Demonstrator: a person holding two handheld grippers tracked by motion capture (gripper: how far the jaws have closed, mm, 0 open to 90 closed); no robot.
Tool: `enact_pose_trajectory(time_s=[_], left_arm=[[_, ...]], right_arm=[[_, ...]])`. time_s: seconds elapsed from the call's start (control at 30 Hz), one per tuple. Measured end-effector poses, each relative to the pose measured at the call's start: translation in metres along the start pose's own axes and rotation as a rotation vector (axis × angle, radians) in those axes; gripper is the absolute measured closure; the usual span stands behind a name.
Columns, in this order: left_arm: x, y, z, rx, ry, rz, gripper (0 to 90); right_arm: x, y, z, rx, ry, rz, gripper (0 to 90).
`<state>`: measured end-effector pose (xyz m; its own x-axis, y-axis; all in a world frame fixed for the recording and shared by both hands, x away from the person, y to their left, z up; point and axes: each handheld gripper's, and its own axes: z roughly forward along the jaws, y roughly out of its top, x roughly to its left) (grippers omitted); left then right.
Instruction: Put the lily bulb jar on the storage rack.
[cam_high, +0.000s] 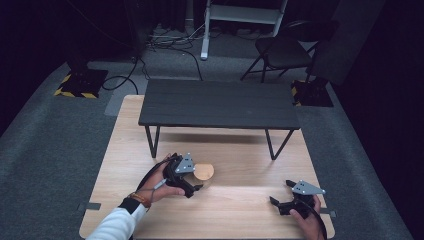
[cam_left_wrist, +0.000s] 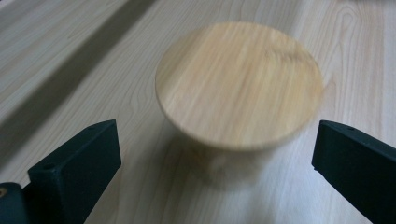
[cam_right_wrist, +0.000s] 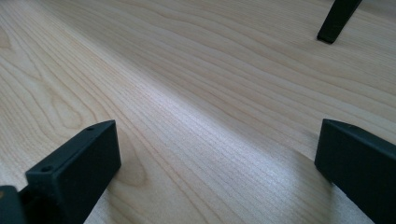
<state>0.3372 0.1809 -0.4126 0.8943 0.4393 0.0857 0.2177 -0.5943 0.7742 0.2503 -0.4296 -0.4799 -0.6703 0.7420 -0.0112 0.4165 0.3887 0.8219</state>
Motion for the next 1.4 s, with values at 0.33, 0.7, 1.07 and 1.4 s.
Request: enact_pose_trajectory(time_s=[0.33,0.7,1.07,1.4], left_arm=[[0.003,0.003,0.027,-0.038,-0.027,0.016,12.6],[0.003,0.008,0.024,-0.036,-0.024,0.027,22.9],[0.011,0.04,-0.03,-0.121,-0.044,-0.011,22.8],[0.027,0.091,-0.08,-0.179,-0.049,-0.004,23.0]], right_arm=[[0.0,0.0,0.0,0.0,0.0,0.0,0.0],[0.0,0.0,0.0,0.0,0.0,0.0,0.0],[0.0,0.0,0.0,0.0,0.0,0.0,0.0],[0.0,0.0,0.0,0.0,0.0,0.0,0.0]])
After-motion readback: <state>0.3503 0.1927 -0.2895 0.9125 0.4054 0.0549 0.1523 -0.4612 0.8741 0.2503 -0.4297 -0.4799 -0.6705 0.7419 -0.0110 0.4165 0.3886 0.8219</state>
